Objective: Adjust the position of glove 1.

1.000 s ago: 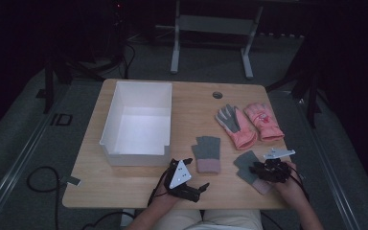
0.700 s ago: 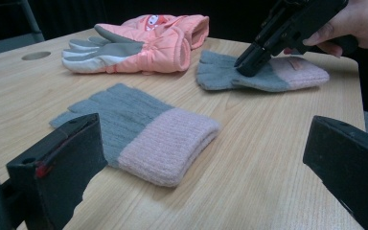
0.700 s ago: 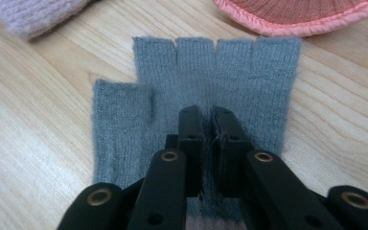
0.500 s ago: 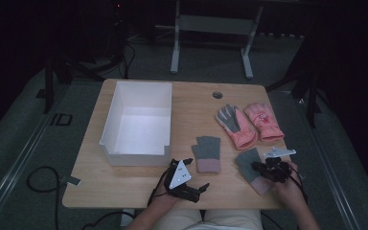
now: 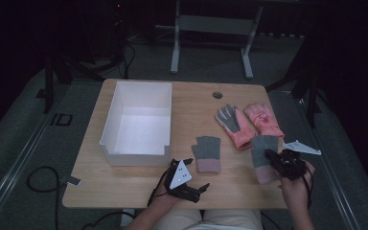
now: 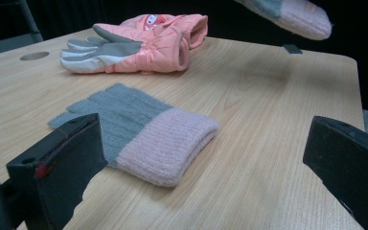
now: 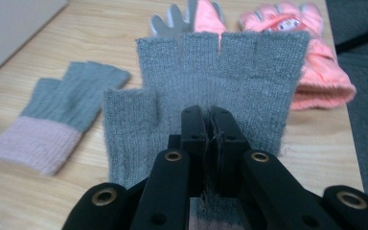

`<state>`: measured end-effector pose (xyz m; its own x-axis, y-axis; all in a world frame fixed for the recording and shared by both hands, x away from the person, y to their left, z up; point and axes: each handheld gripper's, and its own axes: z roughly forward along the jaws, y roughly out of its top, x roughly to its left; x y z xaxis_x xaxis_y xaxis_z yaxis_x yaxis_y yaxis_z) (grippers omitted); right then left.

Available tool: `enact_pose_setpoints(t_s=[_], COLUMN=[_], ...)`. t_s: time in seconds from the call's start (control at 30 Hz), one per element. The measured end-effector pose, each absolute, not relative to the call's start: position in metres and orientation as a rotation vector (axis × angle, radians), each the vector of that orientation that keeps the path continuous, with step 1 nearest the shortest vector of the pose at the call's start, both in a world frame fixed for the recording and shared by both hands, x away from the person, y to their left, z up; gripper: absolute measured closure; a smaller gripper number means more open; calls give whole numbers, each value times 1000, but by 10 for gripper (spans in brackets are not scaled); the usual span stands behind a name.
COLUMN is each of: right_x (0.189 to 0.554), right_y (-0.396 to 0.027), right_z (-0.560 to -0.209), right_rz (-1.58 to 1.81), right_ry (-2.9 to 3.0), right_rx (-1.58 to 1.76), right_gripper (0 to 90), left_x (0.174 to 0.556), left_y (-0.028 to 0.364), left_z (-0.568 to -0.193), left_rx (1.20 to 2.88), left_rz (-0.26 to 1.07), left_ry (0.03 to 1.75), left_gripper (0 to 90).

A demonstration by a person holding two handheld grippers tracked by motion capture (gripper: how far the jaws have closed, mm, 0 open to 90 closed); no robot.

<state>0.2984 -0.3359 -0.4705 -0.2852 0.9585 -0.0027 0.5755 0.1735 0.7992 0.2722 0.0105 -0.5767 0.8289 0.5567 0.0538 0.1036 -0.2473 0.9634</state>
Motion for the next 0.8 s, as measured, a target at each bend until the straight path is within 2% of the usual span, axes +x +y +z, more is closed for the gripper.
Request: enact_pose_setpoints(t_s=[0.43,0.8], right_x=[317,330], right_y=[-351,-352], right_z=[-527,-550], right_rz=[826,770], right_ry=[1853,1853], right_rx=[1660,1696], right_gripper=[855,841], left_x=[272,272], left_y=[10,10], left_z=[-577,-577], left_rx=[1796,1799], left_rz=[467,471], left_ry=[507,498], left_gripper=[1,1])
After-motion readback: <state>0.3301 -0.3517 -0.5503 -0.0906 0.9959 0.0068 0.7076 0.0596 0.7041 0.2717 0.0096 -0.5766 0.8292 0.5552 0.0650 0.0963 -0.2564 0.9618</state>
